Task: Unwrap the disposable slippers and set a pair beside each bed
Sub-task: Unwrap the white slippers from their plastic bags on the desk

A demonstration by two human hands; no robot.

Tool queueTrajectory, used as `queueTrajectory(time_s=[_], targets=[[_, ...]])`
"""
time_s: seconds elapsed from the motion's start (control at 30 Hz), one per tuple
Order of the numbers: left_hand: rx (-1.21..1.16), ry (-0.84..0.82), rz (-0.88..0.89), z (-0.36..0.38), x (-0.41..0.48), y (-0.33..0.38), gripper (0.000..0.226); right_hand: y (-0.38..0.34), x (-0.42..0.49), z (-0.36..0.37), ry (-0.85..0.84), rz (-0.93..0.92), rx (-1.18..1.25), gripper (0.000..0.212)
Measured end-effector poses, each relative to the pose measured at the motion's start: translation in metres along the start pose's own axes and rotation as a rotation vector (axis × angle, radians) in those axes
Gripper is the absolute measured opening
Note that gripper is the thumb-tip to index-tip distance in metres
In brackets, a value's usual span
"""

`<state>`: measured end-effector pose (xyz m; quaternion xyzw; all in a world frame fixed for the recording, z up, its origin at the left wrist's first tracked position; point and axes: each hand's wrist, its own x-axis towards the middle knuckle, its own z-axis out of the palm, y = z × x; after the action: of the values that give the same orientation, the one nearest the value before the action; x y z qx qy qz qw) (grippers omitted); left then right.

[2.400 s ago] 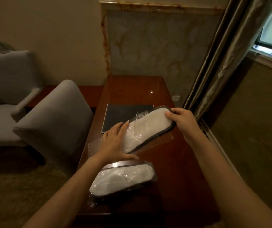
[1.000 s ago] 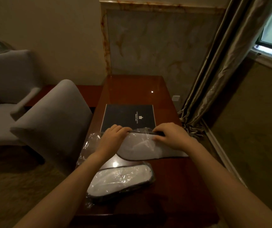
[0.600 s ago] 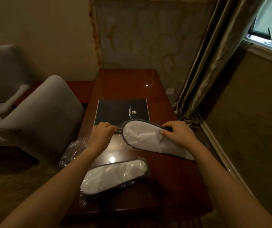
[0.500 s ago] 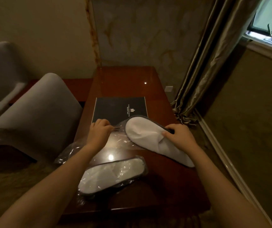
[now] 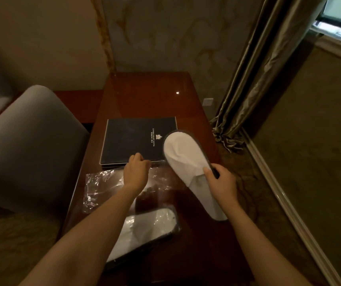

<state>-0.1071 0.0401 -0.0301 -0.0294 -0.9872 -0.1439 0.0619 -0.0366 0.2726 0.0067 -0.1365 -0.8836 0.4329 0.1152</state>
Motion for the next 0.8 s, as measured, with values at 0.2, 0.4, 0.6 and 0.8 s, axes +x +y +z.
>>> queueTrajectory(time_s=[0.2,0.4,0.6,0.8], targets=[[-0.201,-0.087,-0.135,0.04,0.018,-0.004,0.018,0.023,0.015,0.051,-0.22,0.025,-0.061,0.024],[-0.374,-0.241,-0.097,0.053,0.013,-0.022,0.045,0.049,0.025,0.087,-0.255,0.043,-0.233,0.03],[-0.224,-0.162,0.178,0.043,-0.038,-0.012,0.053,0.062,0.03,0.105,-0.185,-0.025,-0.374,0.031],[0.047,-0.473,0.278,0.048,-0.116,-0.008,0.097,0.069,0.023,0.115,-0.138,-0.254,-0.607,0.032]])
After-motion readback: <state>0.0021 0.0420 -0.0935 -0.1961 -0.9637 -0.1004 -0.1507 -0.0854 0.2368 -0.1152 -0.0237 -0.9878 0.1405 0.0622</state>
